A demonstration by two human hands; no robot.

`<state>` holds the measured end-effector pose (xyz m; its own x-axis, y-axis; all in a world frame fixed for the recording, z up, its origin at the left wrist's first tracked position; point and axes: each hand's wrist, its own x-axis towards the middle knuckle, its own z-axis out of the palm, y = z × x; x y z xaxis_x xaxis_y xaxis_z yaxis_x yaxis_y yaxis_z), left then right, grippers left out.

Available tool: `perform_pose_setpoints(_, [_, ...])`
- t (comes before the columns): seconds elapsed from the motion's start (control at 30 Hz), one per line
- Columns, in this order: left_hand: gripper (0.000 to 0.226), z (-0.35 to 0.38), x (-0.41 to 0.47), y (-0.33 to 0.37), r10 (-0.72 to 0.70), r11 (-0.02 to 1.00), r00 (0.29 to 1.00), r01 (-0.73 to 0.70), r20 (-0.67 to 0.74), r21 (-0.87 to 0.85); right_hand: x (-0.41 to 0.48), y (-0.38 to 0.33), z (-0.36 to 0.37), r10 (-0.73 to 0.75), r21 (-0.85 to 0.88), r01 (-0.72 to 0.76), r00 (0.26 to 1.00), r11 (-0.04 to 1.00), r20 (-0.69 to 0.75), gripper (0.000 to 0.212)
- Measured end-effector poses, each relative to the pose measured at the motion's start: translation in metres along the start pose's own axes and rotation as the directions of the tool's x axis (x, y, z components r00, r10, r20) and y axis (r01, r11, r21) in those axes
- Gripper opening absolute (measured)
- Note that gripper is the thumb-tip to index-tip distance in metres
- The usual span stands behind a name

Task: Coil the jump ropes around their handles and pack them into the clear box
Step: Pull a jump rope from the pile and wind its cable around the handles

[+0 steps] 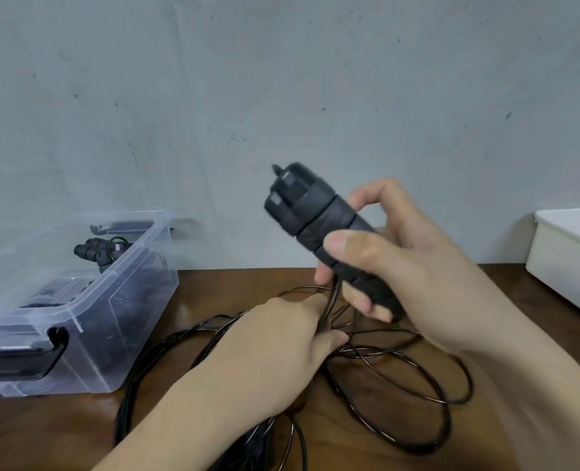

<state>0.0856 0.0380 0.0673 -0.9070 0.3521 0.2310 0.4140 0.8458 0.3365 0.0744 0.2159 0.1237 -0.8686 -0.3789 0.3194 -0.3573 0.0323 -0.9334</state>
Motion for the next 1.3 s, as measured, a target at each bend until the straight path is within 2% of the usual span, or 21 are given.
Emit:
perform_pose_setpoints(0.13, [0.025, -0.010, -0.004, 0.004, 0.081, 0.992, 0.997, -0.081, 0.005, 0.099, 0.010, 0.007, -0.012, -0.009, 0.058, 0.021, 0.981, 0.998, -0.195, 0.039])
perform_pose_setpoints(0.23, [0.029, -0.021, -0.007, 0.003, 0.126, 0.989, 0.992, -0.127, 0.027, 0.080, 0.014, 0.011, -0.020, -0.011, 0.109, 0.042, 0.962, 0.993, -0.274, 0.024])
perform_pose_setpoints(0.37, [0.038, -0.036, -0.008, -0.010, 0.141, 0.990, 0.988, -0.142, -0.057, -0.025, 0.016, 0.012, -0.022, 0.009, 0.187, 0.040, 0.967, 0.981, -0.255, 0.040])
perform_pose_setpoints(0.53, [0.036, -0.043, -0.007, -0.018, 0.095, 0.993, 0.995, -0.095, -0.004, 0.064, 0.017, 0.014, -0.017, -0.018, 0.204, 0.055, 0.984, 0.977, -0.178, 0.042])
perform_pose_setpoints(0.63, [0.024, -0.045, -0.010, -0.020, 0.057, 0.994, 0.997, -0.061, 0.047, 0.095, 0.018, 0.017, -0.014, -0.025, 0.073, 0.040, 0.982, 0.997, -0.189, 0.028])
perform_pose_setpoints(0.73, [0.022, -0.054, -0.014, -0.018, 0.065, 0.987, 0.997, -0.071, 0.048, 0.146, 0.013, 0.020, -0.010, -0.076, -0.219, 0.040, 0.985, 0.975, -0.157, 0.019])
perform_pose_setpoints(0.87, [0.029, -0.064, -0.019, -0.018, 0.093, 0.958, 0.994, -0.076, -0.052, 0.275, 0.013, 0.028, -0.003, -0.165, -0.542, 0.098, 0.983, 0.835, -0.075, 0.027])
perform_pose_setpoints(0.97, [0.014, -0.071, -0.020, -0.029, 0.154, 0.972, 0.980, -0.127, -0.125, 0.195, 0.019, 0.037, -0.003, -0.215, -0.753, 0.071, 0.972, 0.654, -0.095, 0.038])
perform_pose_setpoints(1.03, [0.010, -0.076, -0.022, -0.036, 0.172, 0.977, 0.973, -0.149, -0.156, 0.152, 0.022, 0.041, -0.005, -0.206, -0.809, 0.042, 0.973, 0.586, -0.099, 0.045])
perform_pose_setpoints(1.1, [0.012, -0.078, -0.023, -0.040, 0.190, 0.978, 0.962, -0.167, -0.198, 0.127, 0.022, 0.043, -0.007, -0.164, -0.826, 0.044, 0.985, 0.563, -0.059, 0.052])
perform_pose_setpoints(1.2, [0.014, -0.081, -0.020, -0.043, 0.229, 0.972, 0.942, -0.208, -0.246, 0.108, 0.018, 0.032, -0.014, -0.017, -0.787, 0.026, 1.000, 0.617, 0.019, 0.042])
perform_pose_setpoints(1.23, [0.022, -0.083, -0.019, -0.044, 0.235, 0.971, 0.937, -0.213, -0.260, 0.112, 0.015, 0.028, -0.018, 0.043, -0.777, 0.013, 0.998, 0.629, 0.052, 0.036])
perform_pose_setpoints(1.3, [0.030, -0.085, -0.015, -0.048, 0.253, 0.964, 0.928, -0.218, -0.273, 0.152, 0.011, 0.018, -0.026, 0.191, -0.759, 0.001, 0.967, 0.652, 0.166, 0.030])
